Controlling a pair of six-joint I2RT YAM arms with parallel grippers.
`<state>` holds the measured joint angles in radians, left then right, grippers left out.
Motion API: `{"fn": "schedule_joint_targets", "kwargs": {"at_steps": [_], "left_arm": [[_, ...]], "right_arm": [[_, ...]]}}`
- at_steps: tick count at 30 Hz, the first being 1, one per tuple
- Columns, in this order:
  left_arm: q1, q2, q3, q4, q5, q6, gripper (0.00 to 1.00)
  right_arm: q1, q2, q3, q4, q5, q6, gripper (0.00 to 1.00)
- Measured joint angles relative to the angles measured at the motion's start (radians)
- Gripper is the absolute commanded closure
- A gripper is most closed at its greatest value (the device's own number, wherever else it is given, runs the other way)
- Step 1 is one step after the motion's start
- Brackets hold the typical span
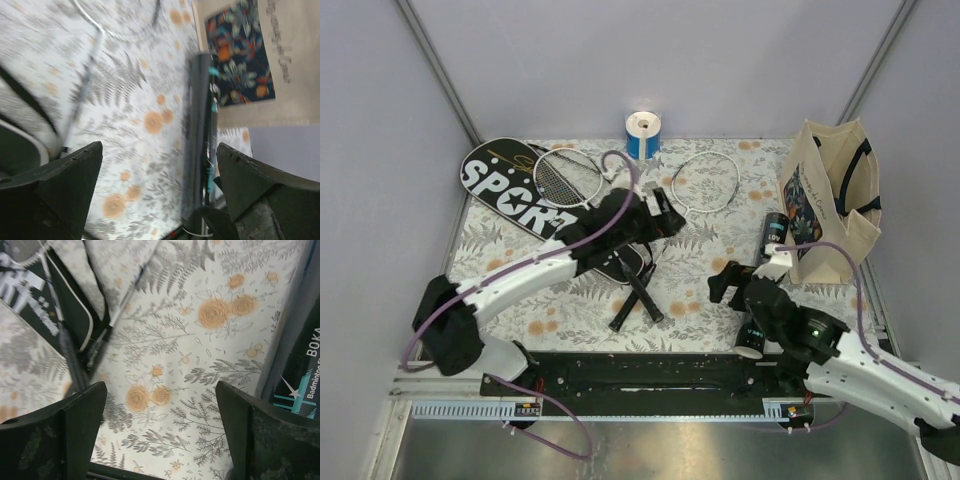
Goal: Pack up the badminton gear
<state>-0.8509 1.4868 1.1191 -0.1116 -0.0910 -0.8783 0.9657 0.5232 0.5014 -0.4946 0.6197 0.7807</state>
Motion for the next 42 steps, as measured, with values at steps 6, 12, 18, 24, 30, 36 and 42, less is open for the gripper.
{"fn": "schedule_joint_targets", "kwargs": {"at_steps": [6,12,18,24,30,36,42], "left_arm": [[0.102,-0.225,-0.012,-0.232,-0.161,0.080,0.01],[0.262,-0.358,-0.209,-0.423,-0.198,0.006,0.02],[0.437,-0.572,-0.389,-0.568,-0.211,-0.100,0.01],[0.491,-0.664,-0.395,-0.630,-0.217,-0.126,0.01],[0.495,-0.667,-0.395,-0.646,-0.191,-0.120,0.04],[0.495,-0.629,-0.398,-0.594,-0.127,-0.116,0.07],[0.495,-0.539,-0.406,-0.527,-0.066,-0.115,0.16]], "right_arm": [[0.000,0.235,-0.044,0.135,-0.055,-0.006,0.01],[-0.002,0.429,-0.040,0.410,-0.248,-0.106,0.11],[-0.003,0.751,0.127,0.566,-0.447,-0.206,0.31],[-0.003,0.993,0.285,0.632,-0.566,-0.264,0.39],[-0.003,1.109,0.343,0.618,-0.631,-0.294,0.40],[-0.003,1.131,0.348,0.598,-0.637,-0.320,0.41],[-0.002,1.164,0.380,0.576,-0.636,-0.347,0.56]]}}
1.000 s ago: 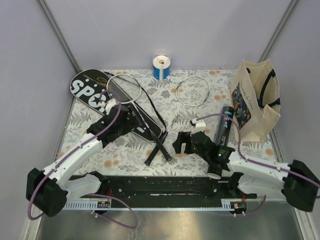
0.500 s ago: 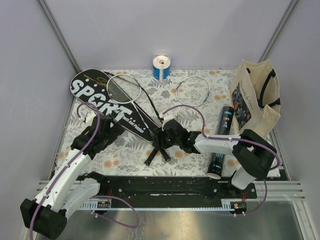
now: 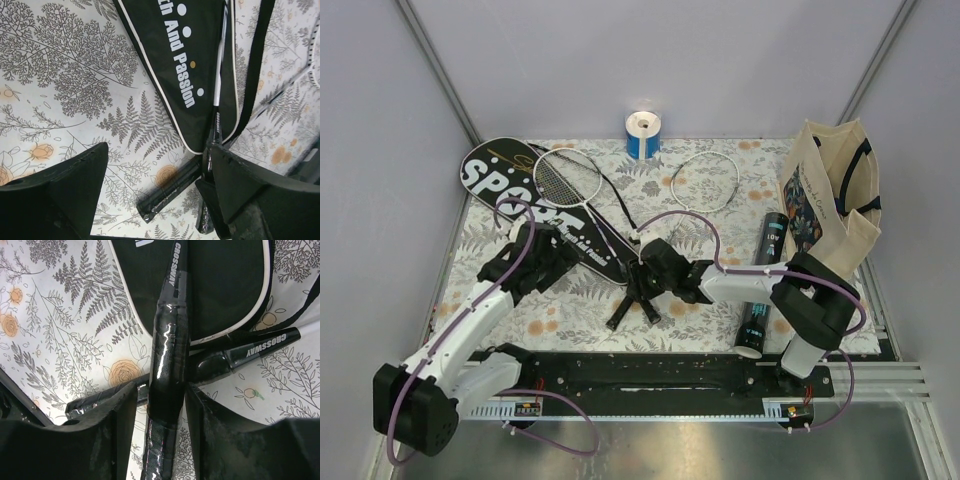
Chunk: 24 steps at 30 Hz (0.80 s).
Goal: Pack up the badminton gear
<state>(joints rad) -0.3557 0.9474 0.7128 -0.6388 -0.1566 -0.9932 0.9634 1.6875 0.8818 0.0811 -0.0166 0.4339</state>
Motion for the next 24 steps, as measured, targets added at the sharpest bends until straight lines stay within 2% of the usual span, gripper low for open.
{"fn": "schedule_joint_targets", "kwargs": {"at_steps": [2,4,8,15,20,22,24], "left_arm": [[0.000,0.027,-0.003,0.022,0.004,0.002,0.17],[0.000,0.058,-0.003,0.052,0.000,0.002,0.18],[0.003,0.133,0.000,0.115,0.002,0.002,0.19],[0.004,0.305,0.051,0.207,0.020,-0.005,0.22],[0.004,0.372,0.050,0.276,0.060,-0.021,0.37],[0.004,0.384,0.047,0.291,0.074,-0.027,0.50],[0.004,0.387,0.034,0.302,0.077,-0.035,0.75]], "right_arm": [[0.001,0.004,0.002,-0.002,0.004,-0.007,0.69],[0.002,0.004,0.002,-0.004,0.015,0.000,0.76],[0.013,-0.017,0.002,-0.021,0.026,0.000,0.79],[0.115,-0.172,-0.009,-0.056,0.085,0.031,0.80],[0.199,-0.216,-0.032,-0.051,0.124,0.069,0.81],[0.216,-0.220,-0.052,-0.047,0.145,0.084,0.81],[0.221,-0.226,-0.075,-0.045,0.160,0.100,0.77]]}}
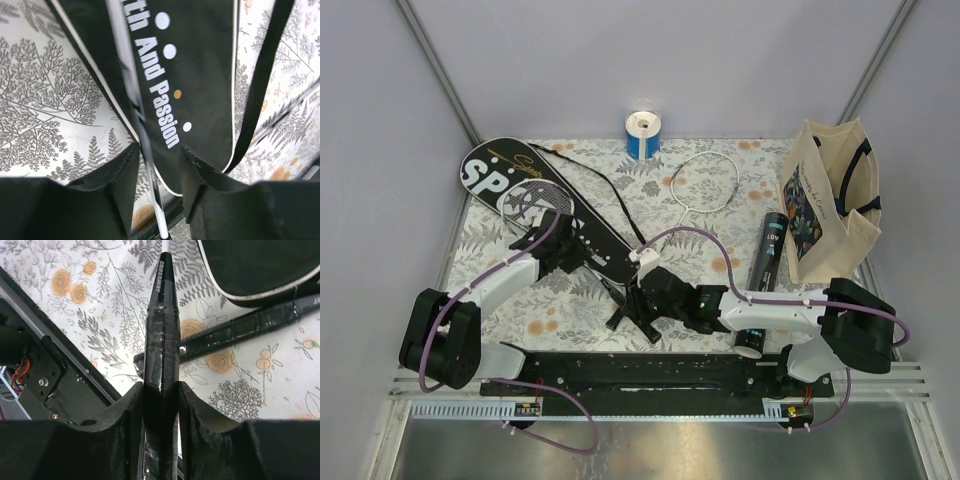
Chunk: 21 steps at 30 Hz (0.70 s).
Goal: Pack up the badminton gear
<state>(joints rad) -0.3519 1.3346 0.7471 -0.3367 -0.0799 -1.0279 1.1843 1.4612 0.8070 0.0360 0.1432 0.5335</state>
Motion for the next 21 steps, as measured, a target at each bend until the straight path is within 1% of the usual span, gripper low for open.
{"fn": "schedule_joint_targets", "kwargs": {"at_steps": [1,2,5,9,11,15,21], "left_arm": [[0.000,0.000,-0.011,0.005,0.001,0.000,0.85],[0.000,0.000,-0.018,0.009,0.001,-0.009,0.99],[0.000,-0.010,-0.047,0.016,0.013,-0.025,1.00],[0.000,-0.034,-0.061,0.025,0.032,-0.034,1.00],[0.002,-0.047,-0.079,0.041,0.057,-0.024,1.00],[0.002,-0.085,-0.131,0.074,0.120,-0.041,1.00],[0.002,-0.196,-0.200,0.117,0.203,-0.078,1.00]], "right_arm": [[0.001,-0.004,-0.011,0.004,0.002,0.005,0.73],[0.002,-0.008,-0.025,0.011,0.002,0.012,0.69],[0.002,-0.023,-0.068,0.051,-0.018,0.041,0.57],[0.005,-0.040,-0.093,0.103,-0.063,0.074,0.33],[0.005,-0.055,-0.093,0.129,-0.082,0.080,0.27],[0.000,-0.065,-0.093,0.192,-0.112,0.094,0.27],[-0.055,-0.007,-0.098,0.316,-0.221,0.159,0.35]]}}
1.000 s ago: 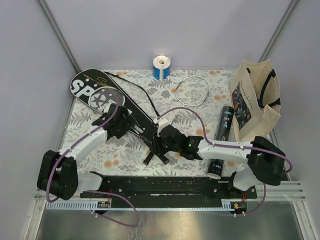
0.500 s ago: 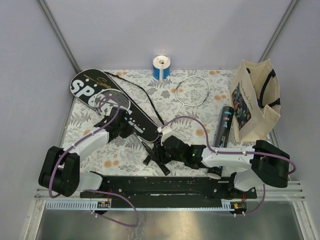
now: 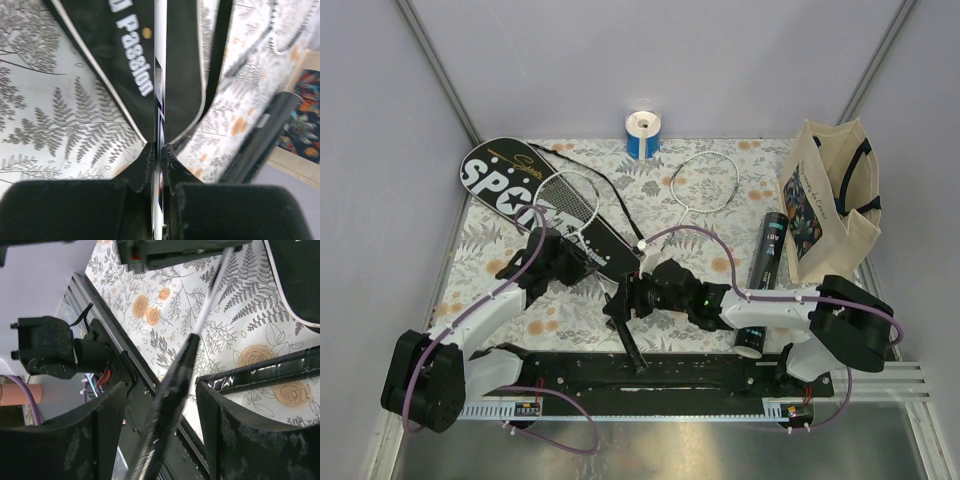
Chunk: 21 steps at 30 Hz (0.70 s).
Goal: Pack up the badminton gear
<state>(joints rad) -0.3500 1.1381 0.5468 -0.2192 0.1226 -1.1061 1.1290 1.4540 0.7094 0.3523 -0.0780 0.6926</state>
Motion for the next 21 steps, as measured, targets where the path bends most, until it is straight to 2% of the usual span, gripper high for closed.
{"fn": "schedule_joint_targets", "kwargs": {"at_steps": [4,7,8,10,11,13,15,17,21], "left_arm": [[0.000,-0.117,-0.040,0.037,0.039,-0.022,1.00],[0.000,-0.185,-0.061,0.060,0.050,-0.030,1.00],[0.000,-0.203,-0.066,0.064,0.051,-0.033,1.00],[0.000,-0.228,-0.078,0.080,0.055,-0.039,1.00],[0.000,-0.239,-0.085,0.090,0.061,-0.042,1.00],[0.002,-0.253,-0.091,0.103,0.065,-0.037,0.61],[0.000,-0.253,-0.091,0.103,0.066,-0.026,0.34],[0.000,-0.253,-0.087,0.082,0.066,-0.013,0.23],[0.000,-0.251,-0.041,-0.004,0.057,0.011,0.20]], "right_arm": [[-0.041,0.079,-0.009,0.086,-0.087,0.057,0.41],[-0.045,0.130,-0.011,0.145,-0.153,0.092,0.53],[-0.045,0.139,-0.012,0.166,-0.169,0.104,0.63],[-0.045,0.146,-0.016,0.202,-0.193,0.120,0.94],[-0.046,0.146,-0.020,0.199,-0.184,0.162,1.00],[-0.063,0.149,-0.052,0.228,-0.179,0.165,1.00],[-0.063,0.144,-0.077,0.273,-0.179,0.175,1.00],[-0.067,0.134,-0.107,0.300,-0.175,0.188,1.00],[-0.106,0.091,-0.164,0.308,-0.168,0.207,1.00]]}}
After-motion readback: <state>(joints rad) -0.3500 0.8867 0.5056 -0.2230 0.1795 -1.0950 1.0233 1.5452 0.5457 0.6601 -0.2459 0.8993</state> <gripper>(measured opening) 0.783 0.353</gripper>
